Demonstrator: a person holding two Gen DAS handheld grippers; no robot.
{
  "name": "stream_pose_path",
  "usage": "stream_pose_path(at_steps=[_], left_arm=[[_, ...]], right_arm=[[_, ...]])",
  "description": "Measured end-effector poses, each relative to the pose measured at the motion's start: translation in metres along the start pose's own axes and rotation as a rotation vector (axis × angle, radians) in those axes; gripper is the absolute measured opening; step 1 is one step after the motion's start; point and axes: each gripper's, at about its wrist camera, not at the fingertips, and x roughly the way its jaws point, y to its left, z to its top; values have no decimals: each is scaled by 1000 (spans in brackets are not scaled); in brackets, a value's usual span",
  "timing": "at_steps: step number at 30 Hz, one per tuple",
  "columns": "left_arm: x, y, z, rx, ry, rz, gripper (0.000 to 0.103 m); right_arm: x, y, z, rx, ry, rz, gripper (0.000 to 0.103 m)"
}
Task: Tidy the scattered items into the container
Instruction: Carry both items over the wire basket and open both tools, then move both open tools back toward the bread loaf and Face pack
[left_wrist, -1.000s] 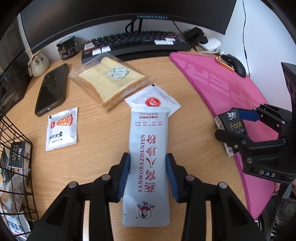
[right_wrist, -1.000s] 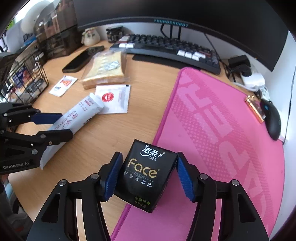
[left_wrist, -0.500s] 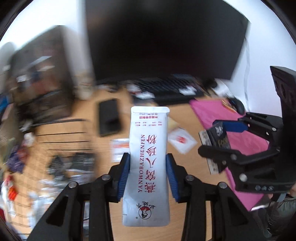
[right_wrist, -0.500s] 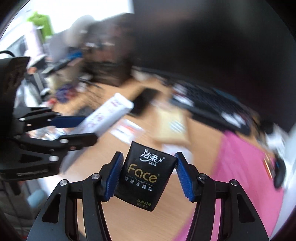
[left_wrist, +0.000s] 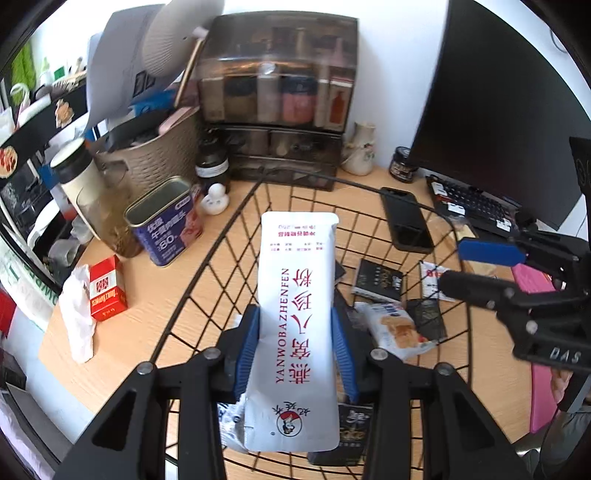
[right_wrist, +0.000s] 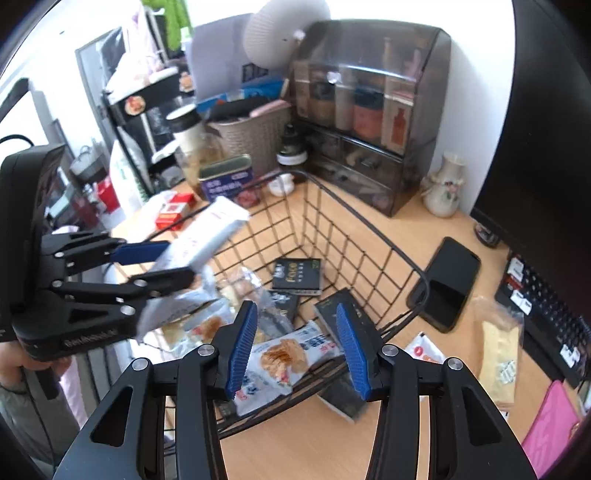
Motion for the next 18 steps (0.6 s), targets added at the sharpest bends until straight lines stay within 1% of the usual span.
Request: stream_pose_path(at_steps=[2, 3, 4, 5, 6, 7, 10, 12, 16, 18], left_arm=[[8, 1, 2, 3, 28, 6, 45], [9, 0, 1, 9, 32, 6, 49], [9, -2, 1, 15, 28, 4, 56], [8, -5, 0, 21, 27, 10, 59], [7, -8, -1, 21, 24, 18, 65], [5, -10, -1, 20, 17, 24, 67], [-1, -18, 1, 22, 4, 2, 67], [-8, -31, 2, 38, -8, -15, 67], [-24, -78, 4, 118, -35, -72, 67], [-30, -110, 3, 173, -43, -106, 67]], right_arm=[[1, -3, 1, -1, 7, -5, 46], [0, -4, 2, 0, 7, -11, 46], [0, -4, 4, -1, 6, -17, 46], [-3, -6, 4, -1, 2, -22, 46], [-6, -9, 3, 3, -4, -27, 46], [-8, -12, 4, 7, -6, -30, 46], [-16, -22, -3, 19, -7, -39, 46], [-27, -32, -12, 27, -15, -60, 46], [-54, -61, -33, 78, -34, -96, 46], [-74, -83, -47, 124, -51, -127, 46]])
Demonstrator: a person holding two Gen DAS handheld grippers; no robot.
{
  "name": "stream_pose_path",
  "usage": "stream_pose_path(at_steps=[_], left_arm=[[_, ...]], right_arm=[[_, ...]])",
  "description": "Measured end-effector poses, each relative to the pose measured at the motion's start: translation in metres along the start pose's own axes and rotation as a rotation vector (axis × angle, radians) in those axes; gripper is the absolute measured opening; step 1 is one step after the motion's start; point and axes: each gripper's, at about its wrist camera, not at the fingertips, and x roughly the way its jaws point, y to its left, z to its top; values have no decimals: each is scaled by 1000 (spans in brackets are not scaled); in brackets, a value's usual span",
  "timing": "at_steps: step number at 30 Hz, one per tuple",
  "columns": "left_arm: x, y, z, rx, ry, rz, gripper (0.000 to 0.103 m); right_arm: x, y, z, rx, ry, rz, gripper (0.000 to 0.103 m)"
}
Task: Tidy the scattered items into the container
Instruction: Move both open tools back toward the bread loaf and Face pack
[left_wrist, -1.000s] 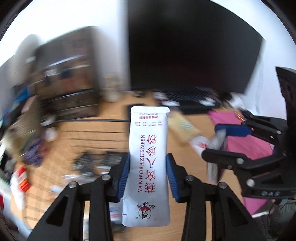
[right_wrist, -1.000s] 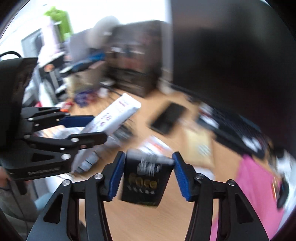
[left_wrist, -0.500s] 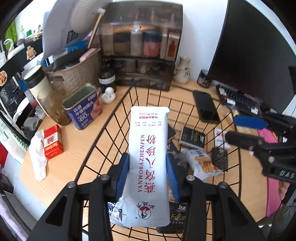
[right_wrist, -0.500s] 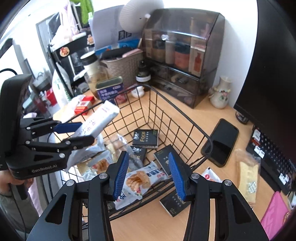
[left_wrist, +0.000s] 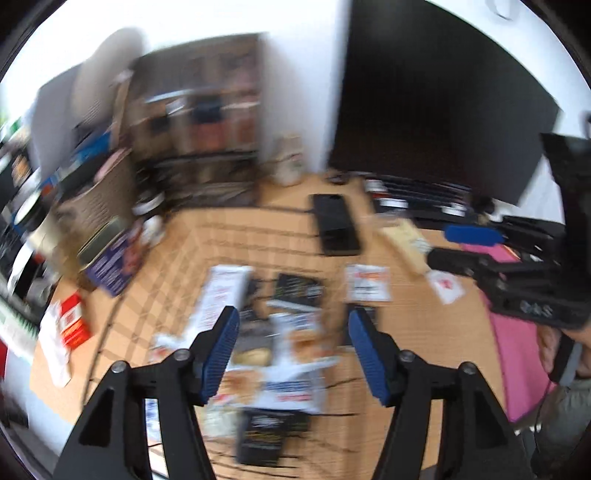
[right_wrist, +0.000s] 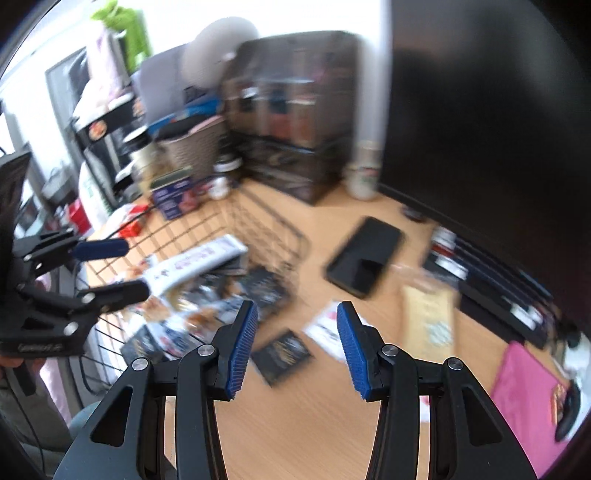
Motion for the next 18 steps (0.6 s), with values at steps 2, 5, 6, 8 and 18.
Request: stream_pose_path(at_steps=[2, 5, 6, 8, 18], left_arm=[[3, -37, 3, 63, 9, -43, 67], [21, -86, 0, 154, 47, -74, 67], [30, -98, -2, 177, 65, -71, 67], [55, -118, -10, 209, 113, -68, 67], [139, -115, -31, 138, 240, 53, 67]], right_arm=[[-17, -25, -10, 48, -15, -29, 46], [-38, -61, -29, 109, -25, -67, 46], [-44, -73, -38, 132, -28, -81, 46], [-50, -90, -52, 157, -23, -96, 46], [-4, -139, -113, 224, 106, -76, 46]])
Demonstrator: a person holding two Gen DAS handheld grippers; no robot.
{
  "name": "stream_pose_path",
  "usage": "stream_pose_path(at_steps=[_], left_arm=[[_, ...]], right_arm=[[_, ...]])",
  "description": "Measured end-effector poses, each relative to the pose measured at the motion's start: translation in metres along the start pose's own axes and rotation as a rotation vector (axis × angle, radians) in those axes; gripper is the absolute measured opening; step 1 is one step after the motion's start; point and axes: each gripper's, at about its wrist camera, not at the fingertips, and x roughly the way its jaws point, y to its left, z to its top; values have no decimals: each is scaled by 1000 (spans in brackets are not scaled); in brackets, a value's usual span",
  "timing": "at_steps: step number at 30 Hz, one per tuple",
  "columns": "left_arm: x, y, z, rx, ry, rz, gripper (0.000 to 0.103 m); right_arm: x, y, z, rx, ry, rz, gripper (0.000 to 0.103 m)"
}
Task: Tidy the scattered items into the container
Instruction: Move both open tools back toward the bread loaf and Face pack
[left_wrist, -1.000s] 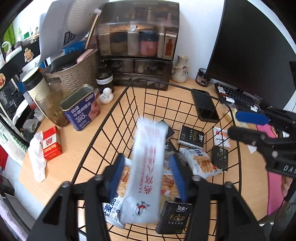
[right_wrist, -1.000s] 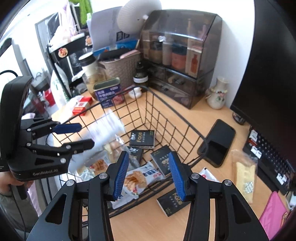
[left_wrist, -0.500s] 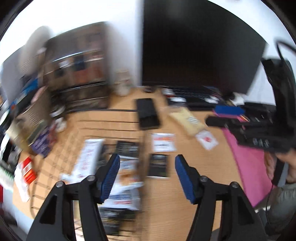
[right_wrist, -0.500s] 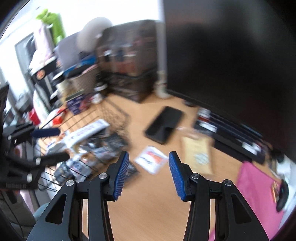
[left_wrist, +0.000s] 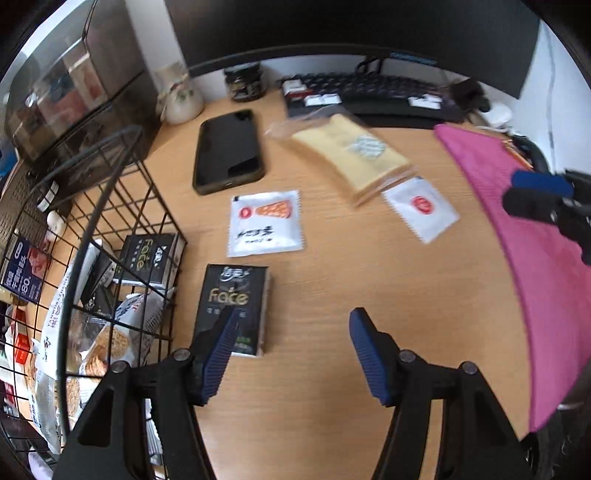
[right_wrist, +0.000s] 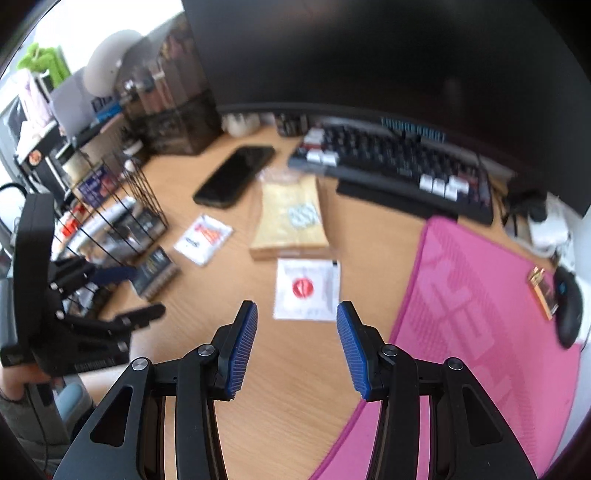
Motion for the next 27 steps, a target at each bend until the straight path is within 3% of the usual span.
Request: stream_pose_path(at_steps=[4, 7, 20, 23, 27], left_arm=[[18, 8, 1, -11, 45, -5, 67], [22, 8, 0, -12, 31, -1, 68], [1, -41, 6, 32, -1, -250, 68], [-13, -28, 9, 4, -44, -184, 68], [-4, 0, 9, -79, -19, -58, 68]], right_arm=[[9, -1, -1, 2, 2, 11, 46], [10, -2, -1, 5, -2, 16, 46], [-11, -12, -11, 25, -21, -2, 46], [-14, -16, -13, 30, -22, -5, 46], [-9, -11, -12, 18, -16, 4, 46]])
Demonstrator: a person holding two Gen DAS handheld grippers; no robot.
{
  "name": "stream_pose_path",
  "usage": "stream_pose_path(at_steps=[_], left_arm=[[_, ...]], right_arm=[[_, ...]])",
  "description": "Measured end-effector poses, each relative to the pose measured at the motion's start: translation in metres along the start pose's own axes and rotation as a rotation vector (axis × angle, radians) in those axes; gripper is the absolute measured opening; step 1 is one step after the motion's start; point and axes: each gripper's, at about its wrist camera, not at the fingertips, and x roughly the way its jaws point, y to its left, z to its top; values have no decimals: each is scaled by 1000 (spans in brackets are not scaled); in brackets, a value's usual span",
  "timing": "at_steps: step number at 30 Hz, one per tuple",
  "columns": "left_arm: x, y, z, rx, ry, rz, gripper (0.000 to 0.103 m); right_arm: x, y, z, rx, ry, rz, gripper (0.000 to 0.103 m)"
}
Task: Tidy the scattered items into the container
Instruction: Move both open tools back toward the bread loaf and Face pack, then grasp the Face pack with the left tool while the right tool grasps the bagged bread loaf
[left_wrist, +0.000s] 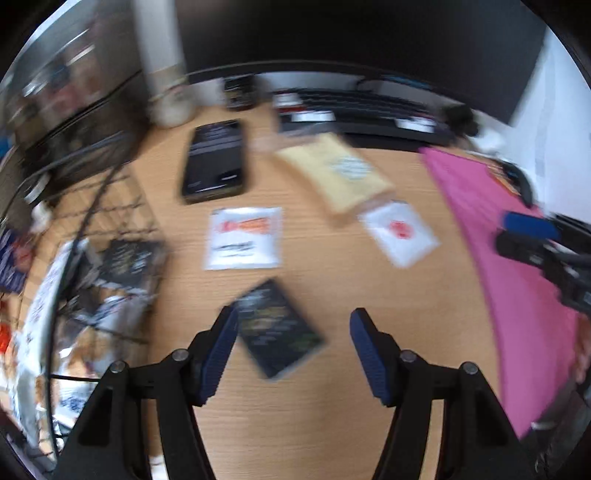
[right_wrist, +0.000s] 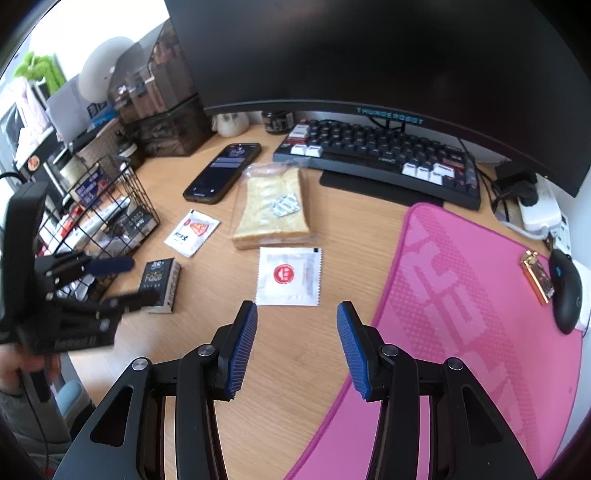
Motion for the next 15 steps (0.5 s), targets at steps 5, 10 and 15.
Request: stream_pose_path(at_steps=[5, 10, 15], left_arm=[[23, 6, -4, -15, 50, -9, 69], [39, -5, -1, 12, 76, -40, 69], [43, -5, 6, 22, 56, -48, 69]], right_arm=[[21, 5, 11, -14, 16, 8, 46], [61, 10, 39, -25, 38, -27, 46], [111, 19, 81, -47, 65, -47, 56]])
